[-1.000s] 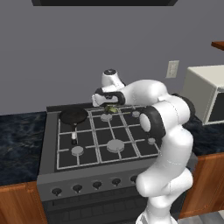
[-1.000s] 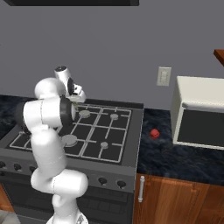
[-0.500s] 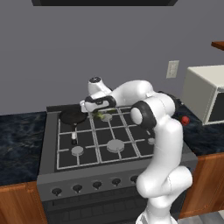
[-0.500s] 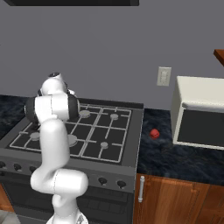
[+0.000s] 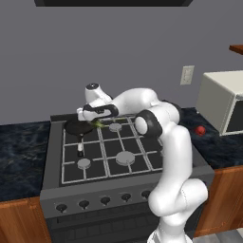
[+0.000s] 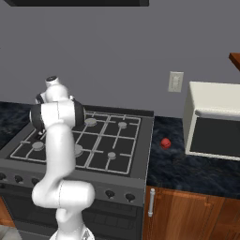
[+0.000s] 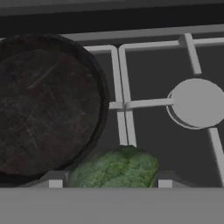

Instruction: Put the broccoli and bell pepper in the pan. Then turn on the rear left burner and set the heat to medium.

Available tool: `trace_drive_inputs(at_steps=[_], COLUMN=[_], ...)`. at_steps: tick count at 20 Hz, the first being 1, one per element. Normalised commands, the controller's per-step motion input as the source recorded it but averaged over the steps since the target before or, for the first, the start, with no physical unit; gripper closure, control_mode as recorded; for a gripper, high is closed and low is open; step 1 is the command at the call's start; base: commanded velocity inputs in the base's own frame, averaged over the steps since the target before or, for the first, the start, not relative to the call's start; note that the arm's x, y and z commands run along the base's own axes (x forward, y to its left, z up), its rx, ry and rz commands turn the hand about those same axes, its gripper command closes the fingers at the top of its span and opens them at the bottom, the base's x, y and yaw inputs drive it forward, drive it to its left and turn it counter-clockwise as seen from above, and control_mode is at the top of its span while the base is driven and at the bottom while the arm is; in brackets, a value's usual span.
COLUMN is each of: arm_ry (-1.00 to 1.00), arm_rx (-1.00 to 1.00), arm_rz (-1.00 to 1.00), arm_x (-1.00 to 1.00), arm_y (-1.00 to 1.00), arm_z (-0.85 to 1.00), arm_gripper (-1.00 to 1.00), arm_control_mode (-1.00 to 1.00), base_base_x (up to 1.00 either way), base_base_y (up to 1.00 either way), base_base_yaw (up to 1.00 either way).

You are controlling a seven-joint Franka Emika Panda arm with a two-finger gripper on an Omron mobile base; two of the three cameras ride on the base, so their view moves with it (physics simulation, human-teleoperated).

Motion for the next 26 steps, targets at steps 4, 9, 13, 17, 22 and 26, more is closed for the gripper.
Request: trace_drive_inputs(at_steps=[4,9,13,17,22,26], arm_ry=[0.00,0.00,0.05,0.10,0.04,0.00], arm_rx=[0.00,0.01,0.00,0.00,0.00,0.00], arm_rz=[0.00,-0.01,-0.02,0.00,0.00,0.00], arm_x=[0.39,0.50,0.54,0.36,0.10,0.00], arm_y=[0.40,0.40,0.35,0.24,0.07,0.00], arm_z=[0.00,0.00,-0.06,-0.27,-0.20,0.00], arm_gripper=[1.00,1.00,1.00,1.00,1.00,-1.00], arm_control_mode=[-1.00,-1.00,-1.00,-1.00,-1.00,-1.00], base_base_x=[0.00,0.00,0.00,0.00,0.00,0.00], base_base_y=[0.00,0.00,0.00,0.00,0.00,0.00], base_base_yaw=[0.00,0.00,0.00,0.00,0.00,0.00])
